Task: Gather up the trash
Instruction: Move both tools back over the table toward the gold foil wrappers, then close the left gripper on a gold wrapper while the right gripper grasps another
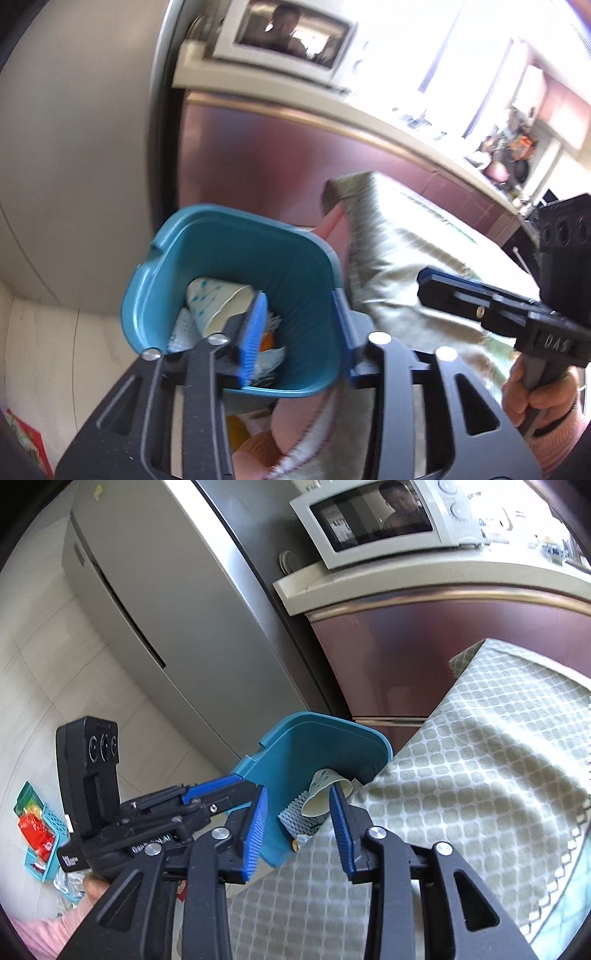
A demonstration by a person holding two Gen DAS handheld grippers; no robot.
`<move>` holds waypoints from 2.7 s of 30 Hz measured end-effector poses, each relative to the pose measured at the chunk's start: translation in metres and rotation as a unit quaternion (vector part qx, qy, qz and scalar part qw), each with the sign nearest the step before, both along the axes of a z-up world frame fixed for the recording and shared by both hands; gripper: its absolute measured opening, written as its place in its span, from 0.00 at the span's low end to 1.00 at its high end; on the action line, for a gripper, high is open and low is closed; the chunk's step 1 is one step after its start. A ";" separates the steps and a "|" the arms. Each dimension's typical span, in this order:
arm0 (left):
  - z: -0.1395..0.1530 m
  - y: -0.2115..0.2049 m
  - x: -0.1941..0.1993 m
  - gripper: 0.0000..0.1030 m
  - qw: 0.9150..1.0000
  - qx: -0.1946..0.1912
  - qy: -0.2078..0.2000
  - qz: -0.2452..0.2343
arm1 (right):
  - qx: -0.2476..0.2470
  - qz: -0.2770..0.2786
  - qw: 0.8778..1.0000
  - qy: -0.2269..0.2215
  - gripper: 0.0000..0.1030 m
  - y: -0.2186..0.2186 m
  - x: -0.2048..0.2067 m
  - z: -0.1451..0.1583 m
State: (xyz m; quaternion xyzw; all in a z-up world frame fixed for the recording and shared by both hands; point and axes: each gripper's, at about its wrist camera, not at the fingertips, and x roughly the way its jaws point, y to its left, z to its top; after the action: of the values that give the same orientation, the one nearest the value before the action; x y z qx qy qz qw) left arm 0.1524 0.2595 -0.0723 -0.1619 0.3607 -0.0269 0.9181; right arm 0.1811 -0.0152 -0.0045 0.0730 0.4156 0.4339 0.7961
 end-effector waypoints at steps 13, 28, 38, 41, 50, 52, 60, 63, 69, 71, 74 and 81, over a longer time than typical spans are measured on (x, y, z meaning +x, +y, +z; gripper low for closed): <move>0.045 -0.130 -0.012 0.61 0.987 -0.027 -0.056 -0.150 | -0.013 -0.152 0.987 -0.057 0.45 -0.188 -0.081 0.024; 0.022 -0.363 -0.012 0.61 0.930 -0.030 -0.008 -0.367 | -0.056 -0.404 0.911 -0.069 0.46 -0.415 -0.157 0.031; 0.004 -0.472 -0.002 0.58 0.897 -0.023 0.033 -0.440 | -0.067 -0.486 0.871 -0.040 0.46 -0.499 -0.160 0.008; -0.003 -0.496 0.001 0.56 0.890 -0.020 0.046 -0.453 | -0.066 -0.496 0.865 -0.023 0.46 -0.514 -0.153 -0.001; -0.023 -0.552 0.018 0.56 0.877 -0.024 0.086 -0.472 | -0.052 -0.498 0.865 0.012 0.49 -0.534 -0.136 -0.022; -0.026 -0.559 0.020 0.56 0.879 -0.020 0.091 -0.468 | -0.044 -0.493 0.868 0.019 0.52 -0.535 -0.133 -0.025; -0.031 -0.578 0.030 0.47 0.876 -0.022 0.103 -0.471 | -0.029 -0.485 0.873 0.039 0.52 -0.538 -0.126 -0.032; -0.033 -0.581 0.033 0.42 0.875 -0.028 0.110 -0.470 | -0.020 -0.479 0.876 0.048 0.52 -0.538 -0.126 -0.036; -0.036 -0.586 0.036 0.31 0.873 -0.032 0.119 -0.472 | -0.013 -0.481 0.875 0.051 0.42 -0.541 -0.129 -0.038; -0.037 -0.586 0.036 0.29 0.873 -0.035 0.120 -0.470 | -0.013 -0.480 0.876 0.050 0.39 -0.540 -0.130 -0.037; -0.037 -0.585 0.036 0.28 0.874 -0.038 0.119 -0.469 | -0.011 -0.480 0.876 0.048 0.29 -0.540 -0.131 -0.036; -0.033 -0.571 0.032 0.25 0.876 -0.043 0.113 -0.468 | 0.003 -0.482 0.875 0.033 0.24 -0.537 -0.141 -0.030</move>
State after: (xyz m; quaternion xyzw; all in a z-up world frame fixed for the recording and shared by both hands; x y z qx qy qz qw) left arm 0.1842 -0.3112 -0.1058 -0.0156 0.4937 -0.4501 0.7439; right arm 0.0401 -0.5526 -0.0348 0.2812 0.3530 -0.0051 0.8923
